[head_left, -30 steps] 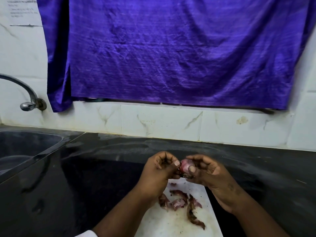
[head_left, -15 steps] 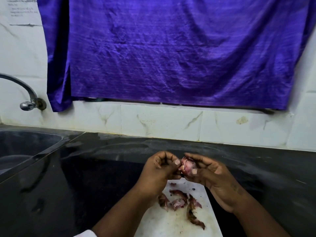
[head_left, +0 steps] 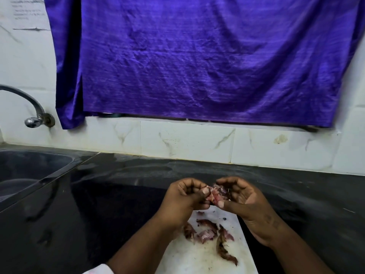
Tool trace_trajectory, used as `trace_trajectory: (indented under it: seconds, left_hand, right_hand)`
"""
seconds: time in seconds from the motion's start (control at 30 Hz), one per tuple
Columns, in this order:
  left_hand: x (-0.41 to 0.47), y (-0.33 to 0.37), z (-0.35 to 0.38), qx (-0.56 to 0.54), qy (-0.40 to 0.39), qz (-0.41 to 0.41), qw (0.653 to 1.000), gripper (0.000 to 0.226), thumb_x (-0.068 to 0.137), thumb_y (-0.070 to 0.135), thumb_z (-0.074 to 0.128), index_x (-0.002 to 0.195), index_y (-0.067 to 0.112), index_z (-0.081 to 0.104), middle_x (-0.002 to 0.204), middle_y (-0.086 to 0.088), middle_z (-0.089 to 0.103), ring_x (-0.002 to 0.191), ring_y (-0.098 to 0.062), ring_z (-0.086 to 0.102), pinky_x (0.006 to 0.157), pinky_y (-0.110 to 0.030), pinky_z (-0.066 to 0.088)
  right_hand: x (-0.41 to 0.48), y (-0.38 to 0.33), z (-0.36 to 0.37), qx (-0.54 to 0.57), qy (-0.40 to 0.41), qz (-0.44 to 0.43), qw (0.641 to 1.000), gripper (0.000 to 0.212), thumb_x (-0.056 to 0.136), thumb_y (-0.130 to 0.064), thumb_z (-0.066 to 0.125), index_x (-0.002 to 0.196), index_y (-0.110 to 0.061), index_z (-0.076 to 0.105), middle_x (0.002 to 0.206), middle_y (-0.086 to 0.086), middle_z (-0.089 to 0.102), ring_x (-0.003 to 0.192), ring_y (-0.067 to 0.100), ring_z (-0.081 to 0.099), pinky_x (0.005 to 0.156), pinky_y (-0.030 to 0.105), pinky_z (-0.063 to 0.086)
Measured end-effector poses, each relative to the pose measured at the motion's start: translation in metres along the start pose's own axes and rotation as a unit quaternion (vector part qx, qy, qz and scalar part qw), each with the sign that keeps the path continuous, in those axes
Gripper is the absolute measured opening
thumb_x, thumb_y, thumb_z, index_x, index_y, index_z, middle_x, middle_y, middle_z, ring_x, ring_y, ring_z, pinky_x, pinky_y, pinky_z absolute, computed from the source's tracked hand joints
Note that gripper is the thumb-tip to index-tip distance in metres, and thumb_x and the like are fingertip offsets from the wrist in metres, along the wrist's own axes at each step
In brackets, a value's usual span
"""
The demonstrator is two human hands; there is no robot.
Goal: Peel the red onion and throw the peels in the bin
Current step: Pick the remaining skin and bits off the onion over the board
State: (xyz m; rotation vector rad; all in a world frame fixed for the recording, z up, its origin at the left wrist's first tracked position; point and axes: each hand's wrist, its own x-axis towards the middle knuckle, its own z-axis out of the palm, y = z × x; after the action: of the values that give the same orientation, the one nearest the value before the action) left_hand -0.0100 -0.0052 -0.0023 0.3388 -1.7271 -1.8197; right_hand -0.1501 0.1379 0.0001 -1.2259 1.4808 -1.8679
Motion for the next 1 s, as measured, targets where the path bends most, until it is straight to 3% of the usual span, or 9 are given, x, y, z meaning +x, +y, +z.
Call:
trace_trajectory:
  seconds: [0.17,0.3,0.4,0.5,0.6,0.73,0.87,1.0]
  left_hand:
    - [0.0,0.001,0.002,-0.051,-0.004,-0.04,0.998,0.01,0.099,0.003,0.064,0.095,0.003,0.073,0.078,-0.007,0.074,0.069,-0.015,0.068,0.07,-0.028,0.061]
    - [0.0,0.001,0.003,-0.04,0.013,-0.014,0.999,0.01,0.099,0.005,0.065,0.096,0.002,0.074,0.08,-0.009,0.075,0.07,-0.016,0.069,0.069,-0.026,0.06]
    - [0.002,0.001,0.002,-0.021,0.023,0.021,0.999,0.012,0.099,0.002,0.064,0.1,-0.007,0.071,0.084,-0.013,0.074,0.076,-0.022,0.068,0.071,-0.026,0.06]
    - [0.0,0.002,0.003,0.031,0.01,0.048,0.998,0.012,0.099,0.005,0.065,0.102,-0.006,0.071,0.086,-0.011,0.075,0.078,-0.018,0.071,0.074,-0.026,0.06]
    - [-0.001,0.002,0.004,0.047,0.002,0.049,0.998,0.012,0.1,0.006,0.064,0.102,-0.005,0.07,0.085,-0.008,0.075,0.076,-0.014,0.071,0.073,-0.025,0.059]
    - [-0.001,0.003,0.004,-0.01,0.009,0.019,1.0,0.015,0.101,0.006,0.061,0.105,-0.006,0.07,0.09,-0.012,0.076,0.079,-0.017,0.072,0.072,-0.026,0.058]
    - [-0.002,0.008,0.005,-0.095,0.008,-0.041,0.995,0.015,0.1,0.002,0.06,0.107,-0.009,0.068,0.085,-0.014,0.075,0.069,-0.015,0.073,0.066,-0.026,0.06]
    - [-0.004,0.009,0.003,-0.068,-0.014,-0.029,0.997,0.021,0.1,0.011,0.064,0.117,0.0,0.067,0.097,-0.015,0.076,0.079,-0.016,0.074,0.073,-0.028,0.061]
  right_hand:
    - [0.002,0.002,0.0,0.05,-0.021,-0.009,0.998,0.051,0.066,0.014,0.079,0.113,-0.005,0.068,0.119,0.017,0.072,0.114,0.034,0.068,0.093,0.039,0.059]
    - [0.001,0.001,0.001,0.06,-0.024,0.005,0.998,0.053,0.068,0.014,0.079,0.115,-0.007,0.068,0.121,0.016,0.072,0.116,0.033,0.068,0.09,0.037,0.059]
    - [0.0,0.0,0.003,0.083,-0.034,0.048,0.995,0.048,0.076,-0.008,0.086,0.12,-0.013,0.069,0.124,0.015,0.071,0.116,0.033,0.068,0.096,0.047,0.056]
    - [-0.001,-0.003,0.006,0.018,-0.033,0.084,0.996,0.041,0.084,-0.039,0.078,0.118,-0.017,0.071,0.116,0.016,0.074,0.101,0.032,0.072,0.093,0.057,0.057]
    - [-0.001,-0.006,0.009,-0.014,-0.019,0.081,0.996,0.028,0.087,-0.026,0.073,0.113,-0.016,0.073,0.106,0.017,0.076,0.088,0.029,0.071,0.085,0.053,0.06]
    - [-0.003,-0.008,0.008,0.01,-0.022,0.056,0.998,0.037,0.077,-0.007,0.081,0.112,-0.018,0.073,0.114,0.014,0.075,0.103,0.03,0.073,0.089,0.045,0.061]
    - [-0.003,-0.009,0.006,-0.006,-0.027,0.045,0.999,0.05,0.07,0.002,0.084,0.115,-0.015,0.07,0.116,0.008,0.076,0.109,0.026,0.071,0.092,0.036,0.059]
    - [-0.003,-0.008,0.006,-0.005,-0.014,0.038,0.999,0.052,0.067,0.001,0.086,0.113,-0.017,0.071,0.116,0.008,0.076,0.109,0.026,0.072,0.092,0.036,0.058]
